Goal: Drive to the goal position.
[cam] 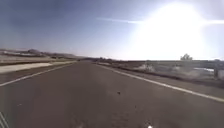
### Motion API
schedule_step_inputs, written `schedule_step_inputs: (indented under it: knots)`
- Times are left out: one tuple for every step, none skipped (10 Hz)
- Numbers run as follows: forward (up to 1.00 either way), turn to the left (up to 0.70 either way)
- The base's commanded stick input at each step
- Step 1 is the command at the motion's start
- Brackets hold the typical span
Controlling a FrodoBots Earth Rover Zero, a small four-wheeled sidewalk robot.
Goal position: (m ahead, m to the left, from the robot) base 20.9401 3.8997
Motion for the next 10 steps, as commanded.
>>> schedule_step_inputs:
  knots:
    - [0.7, 0.0]
    - [0.7, 0.0]
    - [0.7, 0.0]
    - [0.7, 0.0]
    - [0.7, 0.08]
    - [0.7, 0.25]
    - [0.7, 0.28]
    - [0.7, 0.11]
    - [0.7, 0.0]
    - [0.7, 0.0]
